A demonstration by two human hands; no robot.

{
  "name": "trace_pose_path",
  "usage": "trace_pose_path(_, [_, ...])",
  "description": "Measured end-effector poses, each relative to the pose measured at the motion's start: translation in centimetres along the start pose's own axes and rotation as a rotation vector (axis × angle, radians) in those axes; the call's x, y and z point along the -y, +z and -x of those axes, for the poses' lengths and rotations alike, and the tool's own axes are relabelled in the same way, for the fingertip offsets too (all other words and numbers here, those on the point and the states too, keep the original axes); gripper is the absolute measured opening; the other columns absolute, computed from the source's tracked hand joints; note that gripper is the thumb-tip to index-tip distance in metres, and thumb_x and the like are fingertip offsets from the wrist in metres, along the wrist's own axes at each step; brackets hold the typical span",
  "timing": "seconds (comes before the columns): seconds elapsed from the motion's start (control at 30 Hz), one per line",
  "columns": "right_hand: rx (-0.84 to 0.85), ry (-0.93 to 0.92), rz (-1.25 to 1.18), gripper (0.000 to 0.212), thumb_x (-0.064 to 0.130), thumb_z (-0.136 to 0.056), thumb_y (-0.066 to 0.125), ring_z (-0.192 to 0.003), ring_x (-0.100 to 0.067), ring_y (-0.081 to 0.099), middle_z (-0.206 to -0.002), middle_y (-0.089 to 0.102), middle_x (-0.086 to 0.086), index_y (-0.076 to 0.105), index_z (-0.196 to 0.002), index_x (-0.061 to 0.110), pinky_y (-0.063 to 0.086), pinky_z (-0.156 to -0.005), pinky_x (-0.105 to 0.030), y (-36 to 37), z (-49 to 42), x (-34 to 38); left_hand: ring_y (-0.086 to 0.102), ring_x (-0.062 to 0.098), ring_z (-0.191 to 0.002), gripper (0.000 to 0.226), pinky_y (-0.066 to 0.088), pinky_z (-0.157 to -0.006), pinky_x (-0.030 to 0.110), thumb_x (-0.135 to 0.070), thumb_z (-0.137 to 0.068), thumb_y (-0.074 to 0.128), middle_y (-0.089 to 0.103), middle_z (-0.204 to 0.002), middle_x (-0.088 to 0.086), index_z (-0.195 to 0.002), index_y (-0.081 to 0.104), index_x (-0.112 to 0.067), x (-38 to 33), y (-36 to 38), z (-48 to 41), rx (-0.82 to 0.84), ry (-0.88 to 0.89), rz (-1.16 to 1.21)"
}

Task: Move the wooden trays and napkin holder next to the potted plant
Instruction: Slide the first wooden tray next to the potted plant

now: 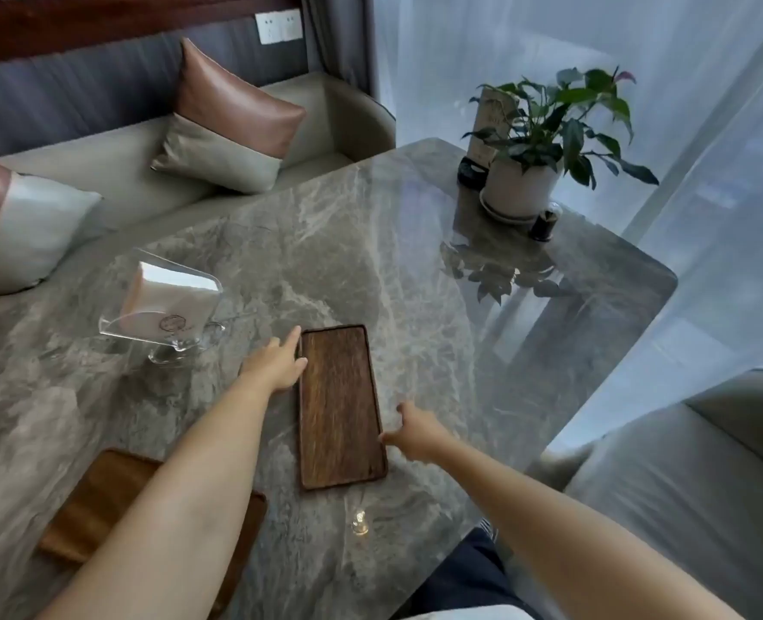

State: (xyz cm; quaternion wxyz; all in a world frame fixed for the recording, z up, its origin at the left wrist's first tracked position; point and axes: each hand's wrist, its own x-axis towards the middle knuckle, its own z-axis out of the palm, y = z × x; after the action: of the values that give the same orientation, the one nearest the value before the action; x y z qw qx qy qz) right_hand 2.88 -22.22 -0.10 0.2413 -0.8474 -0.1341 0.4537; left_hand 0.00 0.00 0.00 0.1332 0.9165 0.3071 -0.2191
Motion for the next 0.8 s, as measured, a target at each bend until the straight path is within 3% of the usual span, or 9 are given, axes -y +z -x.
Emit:
trace_pose_path(0.1, [0.074,0.097,-0.206,0.036,0.021,-0.092,0.052,-0.056,-0.018,0.056,-0.076,0.057,-0.012,0.038,-0.121,0.004,0.046,-0.051,-0.03,1.3,-0.1,-1.1,0.031,0.035,-0.14,0.061,0.031,-0.112,0.044,-0.04,-0.099,0.03,0.023,-0.156,0.017,-0.152,0.005,-0.025,-0.7,0.0,-1.2,0.007,-0.015,-0.035])
trace_pose_path(0.17, [0.087,0.162,-0.351,0.014,0.016,-0.093,0.051,-0.046,-0.016,0.049,-0.063,0.049,-0.009,0.041,-0.095,0.006,0.042,-0.042,-0.028,2.2,-0.1,-1.5,0.031,0.035,-0.14,0.06,0.031,-0.111,0.044,-0.04,-0.099,0.029,0.024,-0.155,0.016,-0.152,0.007,-0.024,-1.1,0.0,-1.9,0.008,-0.027,-0.054])
trace_pose_path(0.23, [0.062,0.231,-0.455,0.023,0.016,-0.093,0.05,-0.044,-0.016,0.047,-0.059,0.048,-0.009,0.037,-0.075,0.011,0.041,-0.035,-0.024,2.8,-0.4,-1.8,0.031,0.035,-0.14,0.059,0.031,-0.112,0.045,-0.041,-0.099,0.028,0.024,-0.155,0.016,-0.152,0.008,-0.024,-1.2,0.4,-2.5,0.015,-0.026,-0.071])
trace_pose_path(0.5, [0.024,0.363,-0.669,0.025,0.014,-0.092,0.052,-0.029,-0.014,0.054,-0.064,0.056,-0.013,0.04,-0.07,0.01,0.048,-0.031,-0.026,5.5,-1.5,-1.7,0.024,0.036,-0.143,0.057,0.026,-0.115,0.047,-0.043,-0.098,0.027,0.017,-0.158,0.016,-0.151,0.012,-0.025,-0.8,1.3,-4.7,0.056,-0.037,-0.055])
trace_pose_path(0.7, [0.01,0.389,-0.748,0.029,0.01,-0.094,0.047,-0.043,-0.018,0.056,-0.062,0.056,-0.014,0.046,-0.066,0.005,0.048,-0.032,-0.024,5.5,-1.5,-1.0,0.032,0.038,-0.138,0.054,0.032,-0.113,0.049,-0.038,-0.098,0.033,0.029,-0.151,0.019,-0.145,0.028,-0.013,-1.2,1.7,-5.1,0.0,-0.014,0.037])
trace_pose_path(0.8, [-0.005,0.394,-0.787,0.026,0.008,-0.095,0.045,-0.046,-0.019,0.057,-0.063,0.056,-0.015,0.047,-0.07,0.002,0.049,-0.034,-0.024,5.4,-1.5,-1.0,0.034,0.039,-0.136,0.054,0.033,-0.111,0.05,-0.038,-0.097,0.035,0.031,-0.149,0.021,-0.145,0.027,-0.013,-1.2,1.7,-5.5,-0.007,-0.001,0.06])
